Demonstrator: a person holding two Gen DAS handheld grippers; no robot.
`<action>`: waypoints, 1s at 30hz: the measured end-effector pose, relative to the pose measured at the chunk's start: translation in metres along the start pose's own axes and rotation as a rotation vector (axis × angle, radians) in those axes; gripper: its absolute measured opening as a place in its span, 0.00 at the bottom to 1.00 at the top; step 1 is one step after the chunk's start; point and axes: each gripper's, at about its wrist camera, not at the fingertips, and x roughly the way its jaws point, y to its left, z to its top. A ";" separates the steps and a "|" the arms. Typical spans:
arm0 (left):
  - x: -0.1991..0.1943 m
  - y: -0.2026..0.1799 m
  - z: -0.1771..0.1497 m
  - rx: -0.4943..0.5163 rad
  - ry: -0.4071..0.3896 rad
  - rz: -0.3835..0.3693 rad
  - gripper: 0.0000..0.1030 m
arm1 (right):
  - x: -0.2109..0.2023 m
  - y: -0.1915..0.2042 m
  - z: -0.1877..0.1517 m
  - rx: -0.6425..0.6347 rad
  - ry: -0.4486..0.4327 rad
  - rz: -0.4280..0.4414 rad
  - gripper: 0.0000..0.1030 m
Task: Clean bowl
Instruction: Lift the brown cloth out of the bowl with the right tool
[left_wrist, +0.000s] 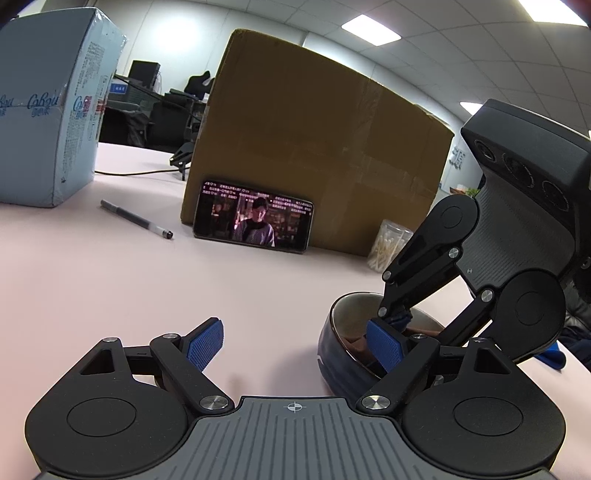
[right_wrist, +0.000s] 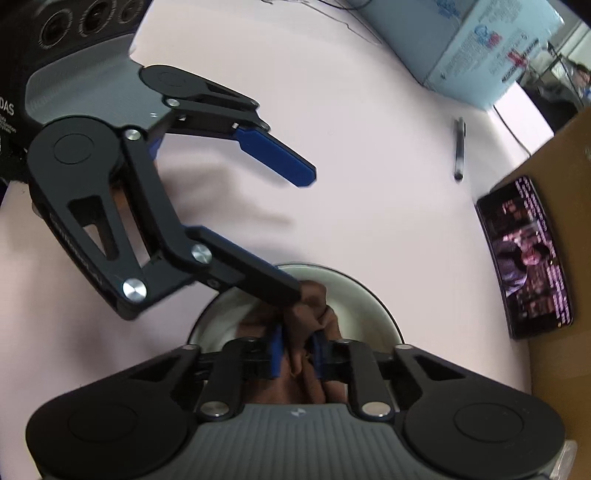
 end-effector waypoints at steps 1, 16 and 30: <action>0.000 0.000 0.000 0.001 -0.002 0.000 0.84 | -0.001 -0.001 -0.002 0.015 -0.008 -0.017 0.12; -0.001 -0.002 0.001 0.023 -0.018 0.001 0.84 | -0.077 0.012 -0.096 0.447 -0.632 -0.200 0.12; -0.002 -0.008 0.001 0.058 -0.024 0.013 0.84 | -0.049 0.060 -0.165 0.596 -0.672 -0.294 0.12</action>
